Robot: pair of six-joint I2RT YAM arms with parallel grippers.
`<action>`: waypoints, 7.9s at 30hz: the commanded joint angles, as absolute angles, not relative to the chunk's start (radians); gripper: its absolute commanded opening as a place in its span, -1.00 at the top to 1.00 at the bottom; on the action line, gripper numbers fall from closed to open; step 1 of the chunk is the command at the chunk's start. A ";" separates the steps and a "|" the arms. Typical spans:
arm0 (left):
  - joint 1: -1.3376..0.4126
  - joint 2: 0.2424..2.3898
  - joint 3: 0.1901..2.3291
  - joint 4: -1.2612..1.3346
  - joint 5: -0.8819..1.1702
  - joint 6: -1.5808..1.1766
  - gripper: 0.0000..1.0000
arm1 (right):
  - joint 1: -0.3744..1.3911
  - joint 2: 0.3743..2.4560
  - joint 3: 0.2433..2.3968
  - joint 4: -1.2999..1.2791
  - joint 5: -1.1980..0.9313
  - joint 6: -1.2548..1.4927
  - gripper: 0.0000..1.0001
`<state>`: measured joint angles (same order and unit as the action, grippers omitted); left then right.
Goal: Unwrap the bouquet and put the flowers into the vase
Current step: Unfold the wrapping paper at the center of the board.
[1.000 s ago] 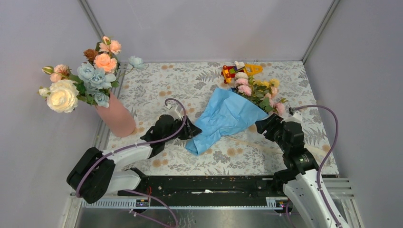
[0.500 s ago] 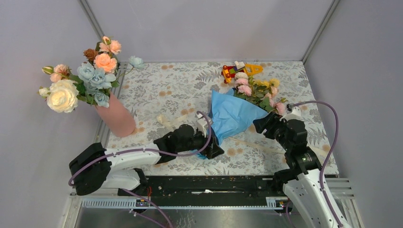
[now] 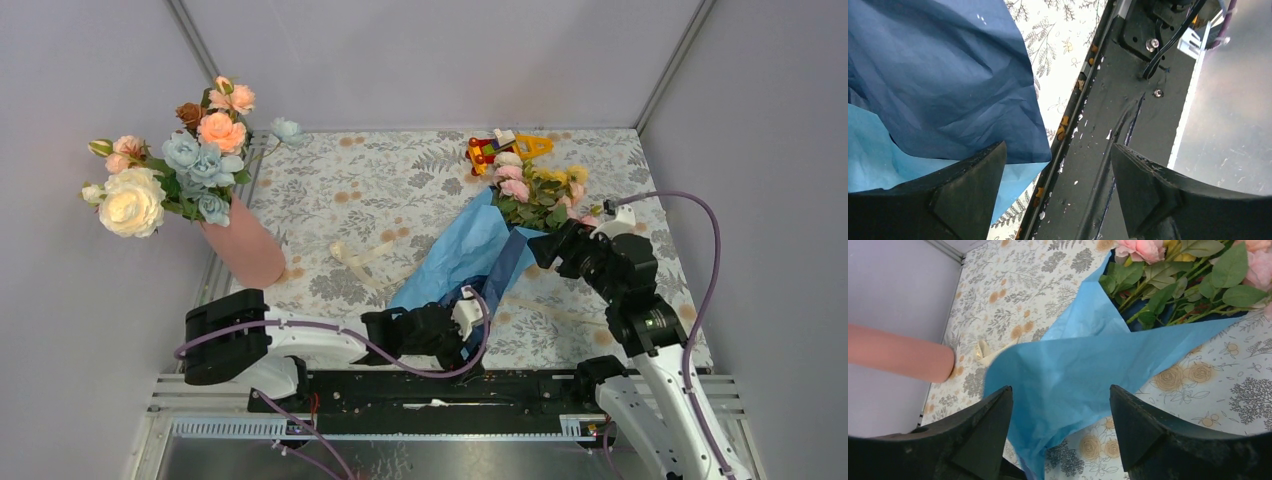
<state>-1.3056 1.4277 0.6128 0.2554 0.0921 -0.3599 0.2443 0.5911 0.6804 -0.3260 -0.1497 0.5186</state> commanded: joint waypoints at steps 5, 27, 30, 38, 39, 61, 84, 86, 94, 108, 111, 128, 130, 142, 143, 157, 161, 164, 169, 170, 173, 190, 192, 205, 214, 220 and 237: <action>-1.352 1.431 0.604 0.290 0.038 -0.316 -0.69 | 0.250 0.603 0.832 -0.361 -0.219 0.499 -0.70; -1.362 1.385 0.498 0.413 0.073 -0.411 -0.70 | 0.458 1.089 1.005 -0.478 -0.156 0.421 -0.37; -1.362 1.352 0.494 0.405 0.043 -0.425 -0.71 | 0.492 1.135 0.947 -0.436 -0.146 0.462 -0.27; -1.355 1.228 0.541 0.330 -0.065 -0.449 -0.81 | 0.550 1.187 0.763 -0.333 -0.155 0.549 -0.19; -1.352 1.211 0.547 0.324 -0.066 -0.448 -0.82 | 0.550 1.188 0.736 -0.323 -0.154 0.558 -0.19; -1.034 1.452 0.659 0.471 0.037 -0.732 -0.89 | 0.562 1.191 0.497 -0.145 -0.173 0.661 -0.12; -0.945 1.749 0.691 0.632 -0.023 -0.857 -0.84 | 0.567 1.129 0.409 -0.235 -0.129 0.707 -0.13; -0.939 1.755 0.690 0.635 -0.029 -0.857 -0.84 | 0.567 1.131 0.402 -0.256 -0.142 0.721 -0.13; -0.915 1.755 0.684 0.629 -0.031 -0.841 -0.84 | 0.567 1.069 0.393 -0.433 -0.164 0.768 -0.32; -0.910 1.721 0.696 0.617 -0.005 -0.793 -0.84 | 0.567 0.896 0.345 -0.687 -0.179 0.813 -0.53; -0.909 1.701 0.695 0.617 0.014 -0.774 -0.84 | 0.567 0.894 0.347 -0.692 -0.177 0.817 -0.54; -0.911 1.313 0.729 0.273 0.086 -0.511 -0.87 | 0.568 0.794 0.562 -0.759 -0.060 0.760 -0.82; -0.911 1.283 0.714 0.219 0.063 -0.481 -0.87 | 0.567 0.777 0.588 -0.760 -0.014 0.747 -0.85; -0.991 1.310 0.636 0.102 -0.125 -0.416 -0.37 | 0.568 0.712 0.710 -0.689 0.258 0.675 -0.84; -1.000 1.316 0.632 0.103 -0.134 -0.423 -0.31 | 0.566 0.706 0.707 -0.672 0.261 0.675 -0.83; -1.075 1.397 0.649 0.075 -0.262 -0.476 0.24 | 0.568 0.689 0.649 -0.623 0.242 0.684 -0.82; -1.087 1.386 0.648 0.066 -0.294 -0.479 0.45 | 0.567 0.687 0.650 -0.620 0.247 0.683 -0.82; -1.089 1.383 0.647 0.064 -0.299 -0.480 0.51 | 0.568 0.687 0.650 -0.622 0.250 0.681 -0.82; -1.093 1.399 0.650 0.059 -0.293 -0.482 0.51 | 0.567 0.682 0.650 -0.622 0.250 0.678 -0.82; -1.094 1.402 0.650 0.058 -0.293 -0.483 0.53 | 0.567 0.681 0.649 -0.622 0.251 0.677 -0.82; -1.098 1.397 0.651 0.059 -0.297 -0.483 0.78 | 0.567 0.679 0.649 -0.622 0.255 0.675 -0.82; -1.084 1.164 0.691 -0.090 -0.466 -0.560 1.00 | 0.566 0.657 0.627 -0.615 0.267 0.659 -0.82; -1.055 1.158 0.710 -0.126 -0.489 -0.557 1.00 | 0.567 0.658 0.618 -0.602 0.250 0.663 -0.82; -0.797 1.135 0.715 -0.188 -0.546 -0.510 1.00 | 0.567 0.706 0.535 -0.456 0.088 0.710 -0.77; -0.748 1.203 0.729 -0.237 -0.660 -0.462 0.87 | 0.568 0.709 0.502 -0.382 -0.047 0.741 -0.61; -0.713 1.210 0.782 -0.292 -0.683 -0.427 0.57 | 0.572 0.725 0.467 -0.322 -0.105 0.773 -0.48; -0.713 0.959 0.834 -0.312 -0.125 -0.396 -0.56 | 0.751 0.892 0.443 -0.078 -0.150 0.849 -0.36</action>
<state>-0.7151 0.9443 0.8101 -0.3206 -0.3531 -0.3447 0.6834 0.8356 0.4465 -0.1886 -0.1497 0.8108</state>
